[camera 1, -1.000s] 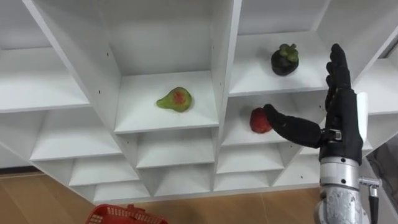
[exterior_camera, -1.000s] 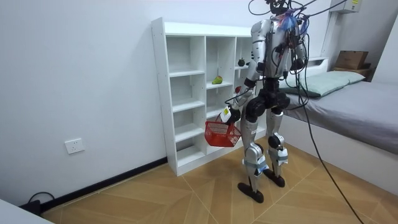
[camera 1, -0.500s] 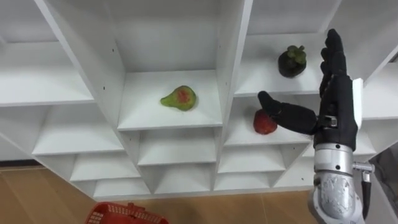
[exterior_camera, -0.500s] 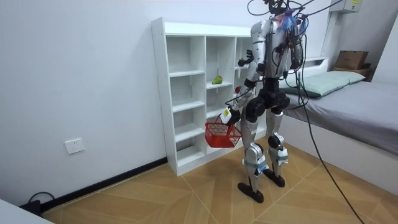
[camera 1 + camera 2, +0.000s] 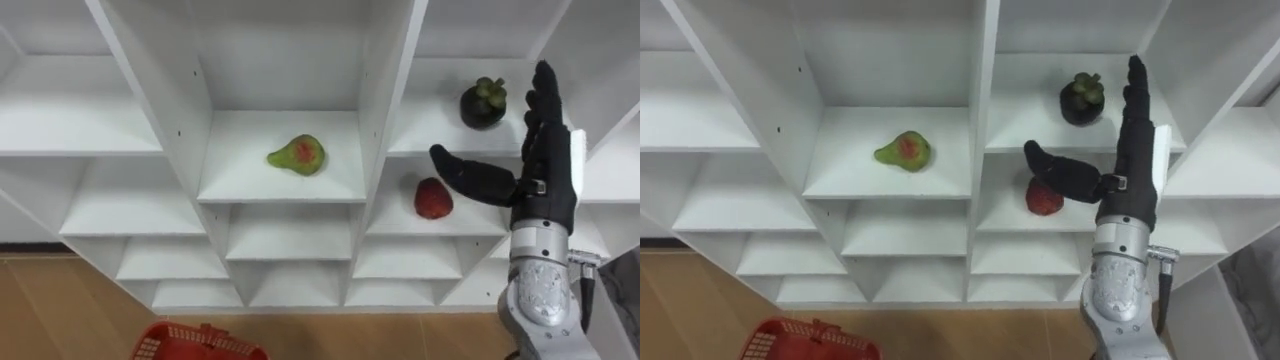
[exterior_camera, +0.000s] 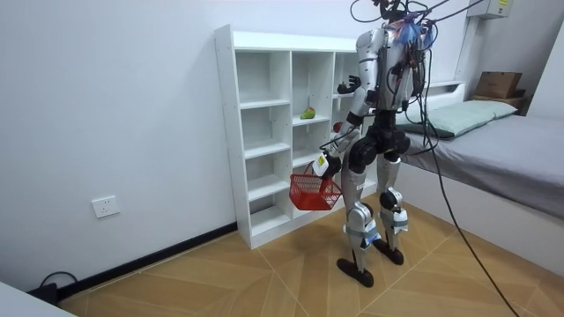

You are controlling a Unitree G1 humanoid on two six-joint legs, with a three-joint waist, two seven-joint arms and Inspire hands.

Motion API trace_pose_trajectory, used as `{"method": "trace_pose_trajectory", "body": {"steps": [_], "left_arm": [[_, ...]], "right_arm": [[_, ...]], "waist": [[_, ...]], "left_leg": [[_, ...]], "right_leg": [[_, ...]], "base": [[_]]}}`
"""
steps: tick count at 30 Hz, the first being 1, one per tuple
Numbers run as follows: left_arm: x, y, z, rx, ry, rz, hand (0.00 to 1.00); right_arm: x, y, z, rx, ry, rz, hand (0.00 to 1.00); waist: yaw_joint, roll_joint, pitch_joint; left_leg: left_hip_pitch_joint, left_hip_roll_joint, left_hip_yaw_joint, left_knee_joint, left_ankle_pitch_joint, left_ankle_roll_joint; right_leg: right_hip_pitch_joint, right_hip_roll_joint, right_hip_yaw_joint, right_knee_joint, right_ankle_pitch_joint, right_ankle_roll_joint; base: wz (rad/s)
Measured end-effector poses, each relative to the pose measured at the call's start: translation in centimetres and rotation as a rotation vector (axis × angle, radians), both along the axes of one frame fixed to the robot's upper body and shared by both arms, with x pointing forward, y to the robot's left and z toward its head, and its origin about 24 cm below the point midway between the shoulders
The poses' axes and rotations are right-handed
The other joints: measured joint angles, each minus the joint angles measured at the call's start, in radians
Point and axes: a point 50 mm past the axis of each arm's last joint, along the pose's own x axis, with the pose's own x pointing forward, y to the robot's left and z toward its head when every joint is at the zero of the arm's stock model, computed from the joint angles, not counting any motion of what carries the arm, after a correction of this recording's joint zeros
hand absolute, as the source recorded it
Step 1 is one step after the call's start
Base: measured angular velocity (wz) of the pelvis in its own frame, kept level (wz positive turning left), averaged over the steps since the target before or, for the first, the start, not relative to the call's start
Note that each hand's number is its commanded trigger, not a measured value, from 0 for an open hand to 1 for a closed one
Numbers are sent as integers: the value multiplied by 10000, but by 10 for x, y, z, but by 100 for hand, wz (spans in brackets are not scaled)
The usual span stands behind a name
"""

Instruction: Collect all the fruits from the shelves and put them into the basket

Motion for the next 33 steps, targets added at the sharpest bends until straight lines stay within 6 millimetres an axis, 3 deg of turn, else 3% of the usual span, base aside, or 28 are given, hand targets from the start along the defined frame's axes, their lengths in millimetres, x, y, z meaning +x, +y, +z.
{"method": "trace_pose_trajectory", "body": {"steps": [11, 18, 33], "left_arm": [[-4, 7, 0, 67, 278, 365, 100], [-5, 10, 0, 208, 376, 306, 100], [-9, 18, 1, 611, 728, 442, 100]], "right_arm": [[11, -26, 2, 303, -13, -1176, 0], [13, -27, 5, 250, -98, -1156, 0], [26, -35, 9, -480, 522, -760, 0]], "waist": [[-40, -19, -8], [5, -145, -91], [291, -197, -37]], "left_leg": [[-109, -18, -214, 139, 0, 1], [-137, -22, -240, 162, 1, 1], [-178, -26, -355, 167, 1, 2]], "right_leg": [[89, -45, -277, -6, -2, 2], [90, -50, -305, -8, -1, 2], [91, -49, -401, 2, -1, 1]], "base": [[6], [0], [2]]}}
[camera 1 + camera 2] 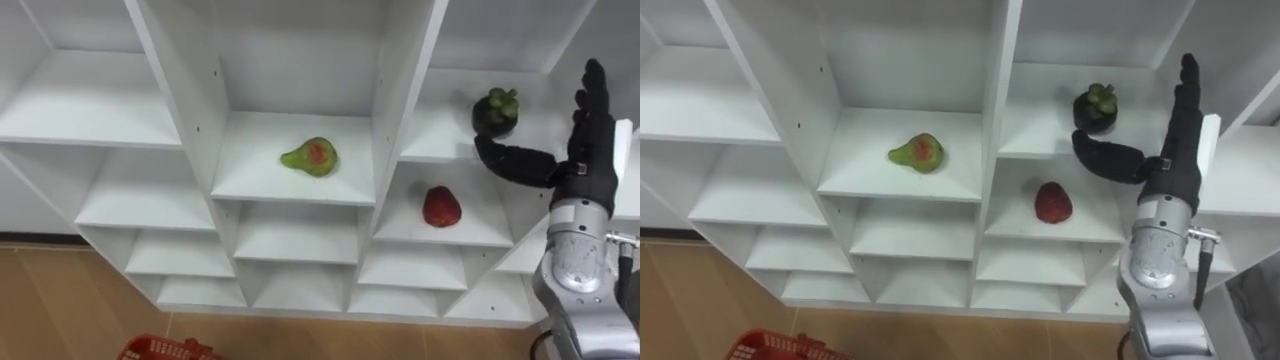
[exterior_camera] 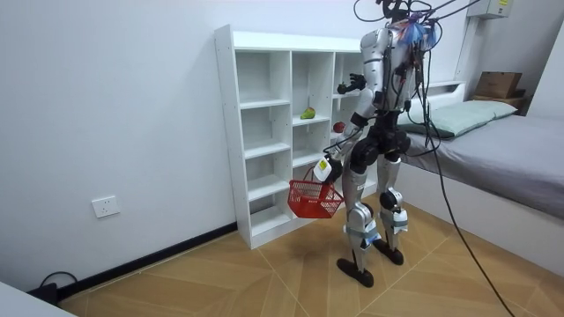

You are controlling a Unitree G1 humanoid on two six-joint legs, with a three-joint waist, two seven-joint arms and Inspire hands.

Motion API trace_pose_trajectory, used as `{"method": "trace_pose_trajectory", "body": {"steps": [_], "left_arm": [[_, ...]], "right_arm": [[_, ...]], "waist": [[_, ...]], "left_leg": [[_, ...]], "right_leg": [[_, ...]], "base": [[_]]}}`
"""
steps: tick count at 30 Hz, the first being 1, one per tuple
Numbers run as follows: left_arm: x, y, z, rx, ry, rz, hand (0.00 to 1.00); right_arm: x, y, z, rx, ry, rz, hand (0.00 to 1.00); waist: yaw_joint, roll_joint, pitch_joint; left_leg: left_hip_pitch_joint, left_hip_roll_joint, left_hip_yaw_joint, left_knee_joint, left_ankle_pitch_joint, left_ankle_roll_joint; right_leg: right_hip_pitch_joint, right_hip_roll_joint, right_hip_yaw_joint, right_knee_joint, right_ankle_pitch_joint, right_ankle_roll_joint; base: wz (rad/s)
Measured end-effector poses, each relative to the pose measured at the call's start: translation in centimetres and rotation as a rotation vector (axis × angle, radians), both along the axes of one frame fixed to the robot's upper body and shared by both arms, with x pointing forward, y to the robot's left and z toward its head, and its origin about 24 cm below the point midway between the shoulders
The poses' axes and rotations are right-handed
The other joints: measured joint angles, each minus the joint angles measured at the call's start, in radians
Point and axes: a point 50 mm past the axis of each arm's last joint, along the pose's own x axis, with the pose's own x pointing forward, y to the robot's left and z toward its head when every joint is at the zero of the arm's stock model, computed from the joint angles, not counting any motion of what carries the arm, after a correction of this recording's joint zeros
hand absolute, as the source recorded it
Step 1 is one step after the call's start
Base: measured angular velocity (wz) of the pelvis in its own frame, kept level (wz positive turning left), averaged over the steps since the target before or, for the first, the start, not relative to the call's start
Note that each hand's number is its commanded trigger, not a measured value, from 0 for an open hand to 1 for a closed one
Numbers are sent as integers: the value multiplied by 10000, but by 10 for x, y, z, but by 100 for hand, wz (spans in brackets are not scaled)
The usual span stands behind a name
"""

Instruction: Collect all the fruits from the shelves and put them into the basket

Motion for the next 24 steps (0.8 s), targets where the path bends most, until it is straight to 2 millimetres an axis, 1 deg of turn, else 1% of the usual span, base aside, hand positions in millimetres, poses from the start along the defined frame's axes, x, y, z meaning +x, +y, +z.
{"method": "trace_pose_trajectory", "body": {"steps": [5, 8, 17, 21, 24], "left_arm": [[-1, 0, 0, 186, 178, -349, 100], [-1, 0, 0, 271, 218, -538, 100], [-1, 0, -1, 334, 413, -565, 100], [-2, 0, -1, 353, 458, -589, 100], [-3, 0, -1, 391, 504, -664, 100]], "right_arm": [[6, 3, 6, -85, -175, 248, 0], [6, 3, 5, -91, -122, 329, 0], [8, 4, 7, -79, -74, 412, 0], [10, 5, 8, -74, -115, 508, 0], [17, 4, 10, -54, -118, 504, 0]], "waist": [[47, -57, 7], [204, -56, 8], [247, -61, 11], [258, -96, 37], [224, -131, 58]], "left_leg": [[-50, -3, -140, 8, 0, -1], [-74, -17, -210, 5, 0, -1], [-163, -23, -364, 26, 3, -2], [-167, -24, -366, 29, 4, -2], [-169, -24, -366, 41, 4, -2]], "right_leg": [[8, -1, -176, -5, 0, 0], [12, -8, -206, -7, 0, 0], [21, -9, -355, -24, 0, 1], [25, -12, -376, -22, 0, 1], [29, -12, -377, -24, 0, 1]], "base": [[9], [4], [5], [0], [0]]}}
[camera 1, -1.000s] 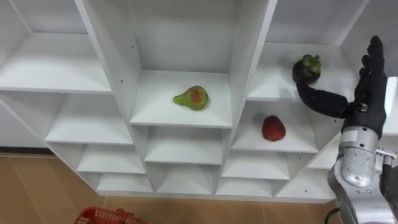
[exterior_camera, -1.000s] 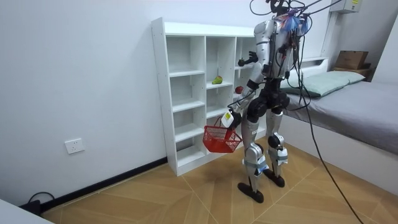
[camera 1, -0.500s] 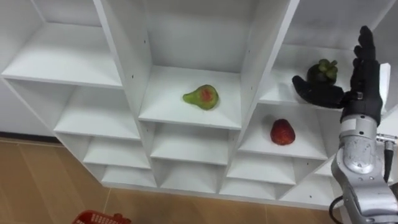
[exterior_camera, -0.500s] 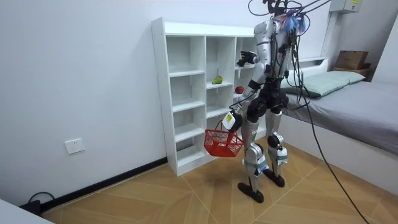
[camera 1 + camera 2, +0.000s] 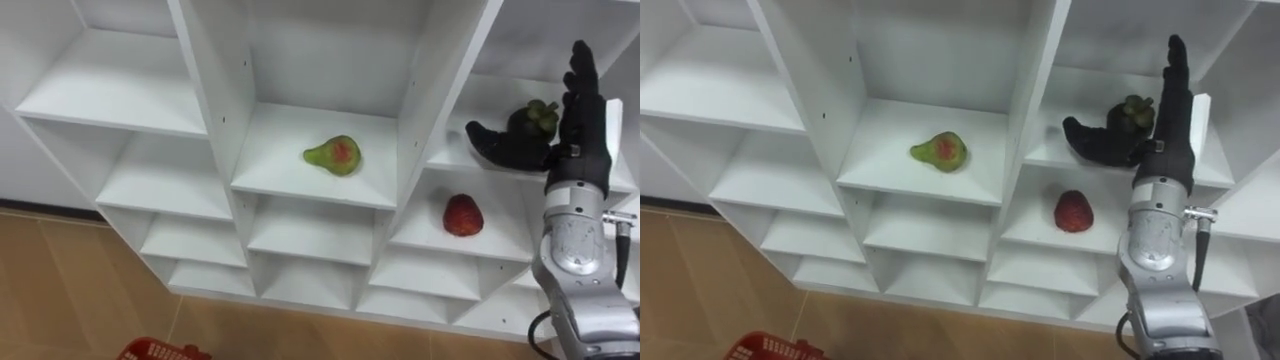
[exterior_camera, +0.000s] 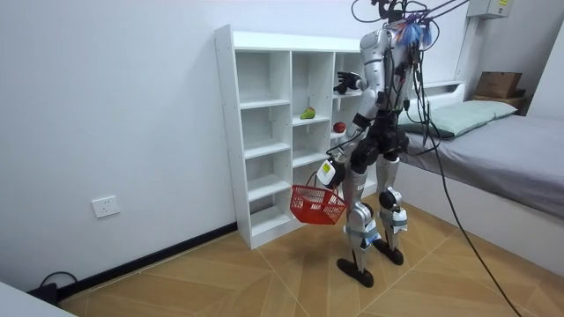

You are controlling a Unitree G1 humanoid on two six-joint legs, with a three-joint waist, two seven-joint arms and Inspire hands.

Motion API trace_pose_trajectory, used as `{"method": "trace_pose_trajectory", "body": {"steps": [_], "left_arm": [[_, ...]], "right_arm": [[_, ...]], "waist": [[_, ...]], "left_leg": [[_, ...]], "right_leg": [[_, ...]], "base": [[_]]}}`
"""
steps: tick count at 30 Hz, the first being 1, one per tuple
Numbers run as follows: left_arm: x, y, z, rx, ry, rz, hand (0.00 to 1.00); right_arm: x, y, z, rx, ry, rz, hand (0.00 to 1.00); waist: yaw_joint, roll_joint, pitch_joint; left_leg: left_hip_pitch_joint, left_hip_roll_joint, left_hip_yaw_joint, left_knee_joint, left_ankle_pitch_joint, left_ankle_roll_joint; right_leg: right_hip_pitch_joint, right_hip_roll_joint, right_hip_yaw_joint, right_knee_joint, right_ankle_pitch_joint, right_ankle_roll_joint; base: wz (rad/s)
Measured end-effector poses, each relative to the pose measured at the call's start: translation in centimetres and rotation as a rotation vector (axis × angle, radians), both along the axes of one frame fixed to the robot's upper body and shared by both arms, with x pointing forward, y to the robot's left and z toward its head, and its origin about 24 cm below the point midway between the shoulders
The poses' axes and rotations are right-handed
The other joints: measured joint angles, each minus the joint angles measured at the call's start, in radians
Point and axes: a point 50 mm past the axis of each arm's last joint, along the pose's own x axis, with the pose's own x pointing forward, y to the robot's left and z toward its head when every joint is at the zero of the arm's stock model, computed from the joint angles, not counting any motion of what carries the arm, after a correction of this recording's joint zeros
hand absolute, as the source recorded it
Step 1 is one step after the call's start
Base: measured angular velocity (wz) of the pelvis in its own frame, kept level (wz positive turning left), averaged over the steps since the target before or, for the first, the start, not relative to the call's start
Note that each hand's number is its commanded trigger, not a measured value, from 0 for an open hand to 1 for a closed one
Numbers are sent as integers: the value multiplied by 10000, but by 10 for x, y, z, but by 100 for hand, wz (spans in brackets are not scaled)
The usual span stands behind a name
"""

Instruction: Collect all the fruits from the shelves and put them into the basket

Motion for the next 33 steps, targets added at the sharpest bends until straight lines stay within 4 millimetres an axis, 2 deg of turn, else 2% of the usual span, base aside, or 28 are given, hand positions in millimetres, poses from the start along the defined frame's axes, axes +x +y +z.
{"method": "trace_pose_trajectory", "body": {"steps": [9, 12, 14, 17, 21, 24, 27, 28, 29, 30, 33], "left_arm": [[1, 0, 0, 41, 119, -63, 100], [1, 1, 0, 66, 152, -53, 100], [1, 1, 0, 62, 144, -42, 100], [4, 1, 1, 72, 28, -54, 100], [10, 0, 2, 83, -149, -112, 100], [11, 0, 2, 89, -163, -104, 100], [10, 1, 2, 92, -163, -94, 100], [11, 1, 2, 92, -167, -94, 100], [11, 0, 2, 92, -170, -96, 100], [11, 0, 2, 92, -175, -95, 100], [11, 0, 2, 91, -178, -95, 100]], "right_arm": [[9, -6, -16, 430, 899, 67, 0], [10, -7, -17, 397, 986, 101, 0], [11, -7, -17, 379, 967, 123, 0], [13, -8, -18, 319, 1047, 116, 0], [16, -8, -19, 312, 1137, 139, 0], [16, -10, -22, 318, 1277, 103, 0], [17, -10, -23, 320, 1338, 121, 0], [18, -10, -23, 321, 1359, 120, 11], [18, -10, -23, 320, 1371, 118, 79], [18, -10, -24, 321, 1384, 111, 100], [18, -10, -24, 319, 1409, 99, 100]], "waist": [[0, 5, -1], [-122, 16, -2], [-230, 37, -8], [-242, 88, -47], [-252, 98, -59], [-247, 86, -105], [-245, 82, -109], [-245, 82, -109], [-245, 82, -109], [-245, 82, -109], [-245, 82, -109]], "left_leg": [[-14, -2, -24, 21, 0, 0], [-131, -10, -110, 82, 0, 0], [-185, -11, -124, 135, 0, 0], [-172, -16, -135, 149, 0, 0], [-190, -16, -150, 198, 1, 1], [-189, -17, -154, 213, 1, 2], [-190, -18, -155, 235, 2, 3], [-191, -18, -155, 249, 2, 3], [-191, -18, -157, 256, 2, 3], [-192, -18, -161, 263, 2, 3], [-193, -18, -166, 268, 2, 3]], "right_leg": [[16, -16, -118, 1, 0, 0], [-19, -40, -373, 1, 0, 0], [-33, -43, -383, -5, 0, 0], [-6, -43, -384, -2, 0, -1], [6, -42, -376, 2, 0, 0], [28, -45, -383, 17, 0, 0], [36, -49, -383, 23, 1, -1], [40, -49, -384, 24, 0, -1], [44, -49, -384, 24, 0, -1], [51, -49, -385, 25, 0, -1], [57, -49, -388, 25, 0, -1]], "base": [[0], [9], [5], [0], [0], [0], [0], [0], [0], [0], [0]]}}
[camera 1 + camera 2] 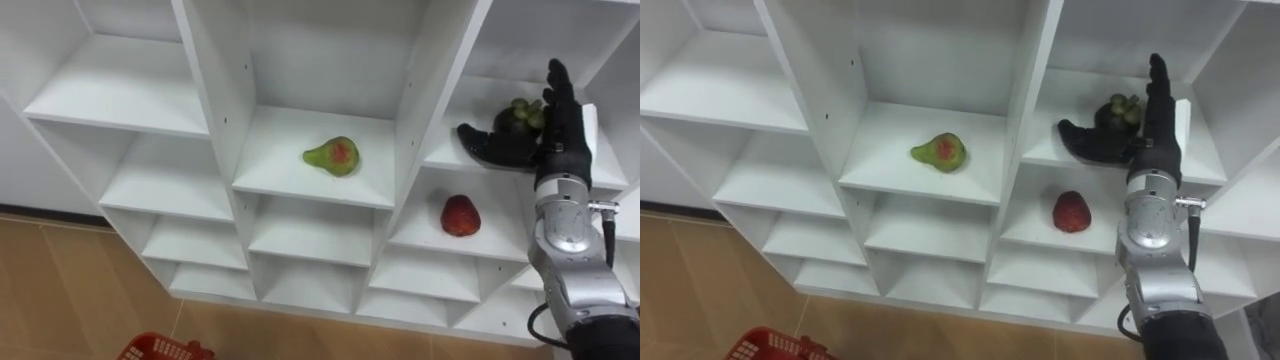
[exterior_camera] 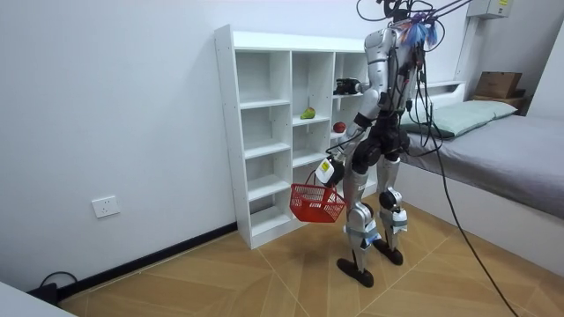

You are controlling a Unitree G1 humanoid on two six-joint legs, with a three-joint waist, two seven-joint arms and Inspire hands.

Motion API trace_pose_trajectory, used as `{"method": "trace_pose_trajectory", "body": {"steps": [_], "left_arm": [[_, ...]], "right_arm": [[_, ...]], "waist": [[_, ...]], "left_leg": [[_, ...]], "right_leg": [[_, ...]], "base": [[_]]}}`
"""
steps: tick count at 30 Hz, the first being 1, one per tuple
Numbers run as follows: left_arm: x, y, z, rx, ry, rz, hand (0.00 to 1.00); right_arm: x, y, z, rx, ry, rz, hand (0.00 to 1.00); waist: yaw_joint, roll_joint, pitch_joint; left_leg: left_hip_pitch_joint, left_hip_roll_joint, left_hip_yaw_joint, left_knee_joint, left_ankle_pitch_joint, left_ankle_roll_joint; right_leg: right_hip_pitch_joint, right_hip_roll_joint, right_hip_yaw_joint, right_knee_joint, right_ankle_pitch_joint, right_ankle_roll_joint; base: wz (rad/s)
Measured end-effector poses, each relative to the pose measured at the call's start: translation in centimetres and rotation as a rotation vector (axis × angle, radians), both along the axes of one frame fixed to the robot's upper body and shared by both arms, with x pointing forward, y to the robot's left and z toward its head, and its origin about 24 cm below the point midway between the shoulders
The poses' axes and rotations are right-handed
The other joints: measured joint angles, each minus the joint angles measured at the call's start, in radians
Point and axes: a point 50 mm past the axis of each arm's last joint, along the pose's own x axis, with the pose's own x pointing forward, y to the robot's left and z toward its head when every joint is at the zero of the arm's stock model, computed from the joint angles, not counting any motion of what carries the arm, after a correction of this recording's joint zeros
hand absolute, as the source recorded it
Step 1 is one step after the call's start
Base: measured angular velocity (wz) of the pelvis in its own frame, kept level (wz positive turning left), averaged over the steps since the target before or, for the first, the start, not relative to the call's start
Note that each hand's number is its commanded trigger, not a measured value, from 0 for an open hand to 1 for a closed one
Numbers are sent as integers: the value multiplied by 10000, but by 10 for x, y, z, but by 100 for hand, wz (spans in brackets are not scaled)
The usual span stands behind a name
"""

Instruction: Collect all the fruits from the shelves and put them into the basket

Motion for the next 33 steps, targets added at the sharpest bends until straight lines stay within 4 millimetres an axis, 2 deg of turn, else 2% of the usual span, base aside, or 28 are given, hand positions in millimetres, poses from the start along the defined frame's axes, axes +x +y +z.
{"method": "trace_pose_trajectory", "body": {"steps": [13, 18, 33], "left_arm": [[-1, 0, 0, 7, 4, -6, 100], [2, 0, 0, 9, -66, -26, 100], [10, -1, 2, -64, -451, 83, 100]], "right_arm": [[-6, -30, 1, -136, -25, -1364, 100], [-7, -31, 0, -149, -17, -1450, 100], [-11, -26, -6, -244, 12, -1196, 100]], "waist": [[4, -38, 18], [4, -105, 47], [-7, -131, 7]], "left_leg": [[26, -5, -92, -3, -1, -1], [26, -5, -101, 13, -1, -2], [117, -5, -101, 8, -2, -3]], "right_leg": [[102, 3, -81, -10, 0, 1], [99, 7, -84, -16, 0, 0], [135, 7, -86, -10, 0, 0]], "base": [[2], [0], [0]]}}
